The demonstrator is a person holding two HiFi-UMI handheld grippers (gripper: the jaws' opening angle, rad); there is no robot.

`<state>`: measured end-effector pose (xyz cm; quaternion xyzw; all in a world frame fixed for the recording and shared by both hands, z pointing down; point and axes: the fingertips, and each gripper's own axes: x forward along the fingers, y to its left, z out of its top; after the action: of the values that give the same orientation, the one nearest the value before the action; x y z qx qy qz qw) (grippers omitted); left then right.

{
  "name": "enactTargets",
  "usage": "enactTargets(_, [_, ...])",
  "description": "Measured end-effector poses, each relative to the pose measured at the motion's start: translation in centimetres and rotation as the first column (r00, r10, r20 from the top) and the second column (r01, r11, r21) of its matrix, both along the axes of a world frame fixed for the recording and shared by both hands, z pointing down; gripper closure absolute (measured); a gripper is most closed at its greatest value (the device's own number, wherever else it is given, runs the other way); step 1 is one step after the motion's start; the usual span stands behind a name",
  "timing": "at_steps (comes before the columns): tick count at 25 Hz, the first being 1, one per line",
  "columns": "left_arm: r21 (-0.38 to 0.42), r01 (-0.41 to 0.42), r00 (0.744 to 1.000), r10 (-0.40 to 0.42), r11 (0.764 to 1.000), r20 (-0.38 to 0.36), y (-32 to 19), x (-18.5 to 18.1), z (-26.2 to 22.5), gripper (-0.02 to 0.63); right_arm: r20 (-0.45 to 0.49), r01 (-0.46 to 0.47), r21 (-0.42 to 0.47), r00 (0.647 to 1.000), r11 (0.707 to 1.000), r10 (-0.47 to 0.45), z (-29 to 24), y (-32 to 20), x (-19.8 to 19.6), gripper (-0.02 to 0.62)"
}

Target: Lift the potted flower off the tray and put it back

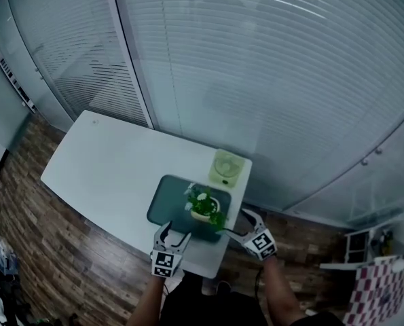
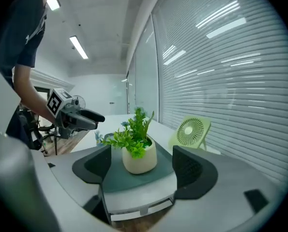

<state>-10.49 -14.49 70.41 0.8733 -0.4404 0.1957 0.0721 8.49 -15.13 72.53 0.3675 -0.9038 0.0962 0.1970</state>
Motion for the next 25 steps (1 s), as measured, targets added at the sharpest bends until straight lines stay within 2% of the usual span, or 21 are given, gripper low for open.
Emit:
enactTargets(5, [0.058,0.028,0.999,-0.025,0.998,-0.037,1.2,-0.5,-2.6,0.318,-0.003,0.005,0.039,1.0,0.999,-0.005,-2.4,1.4,1.1,0.219])
enactTargets(13, [0.112,0.07,0.996,-0.062,0.991,-0.07,3.8,-0.6,-5.9,0.318,0.077,-0.092,0.12,0.994,0.988,0.083,-5.7,4.0,2.6,0.219])
enactTargets(17, [0.15,0.101,0.993,-0.091,0.984,-0.073,5.1,-1.3,-7.5,0.318,0.034,-0.085,0.151,0.996,0.985,0.081,-6.7,5.6,2.3,0.219])
enactTargets(22, [0.178,0.112,0.992,-0.098,0.978,-0.082,6.5,-1.0,-9.2,0.318,0.05,-0.101,0.129,0.994,0.987,0.095,-6.9,7.0,3.1,0.219])
enactTargets(25, [0.179,0.122,0.989,-0.104,0.976,-0.104,7.7,-0.3,-10.2,0.318,0.084,-0.093,0.146,0.993,0.985,0.081,-8.5,8.0,2.9,0.221])
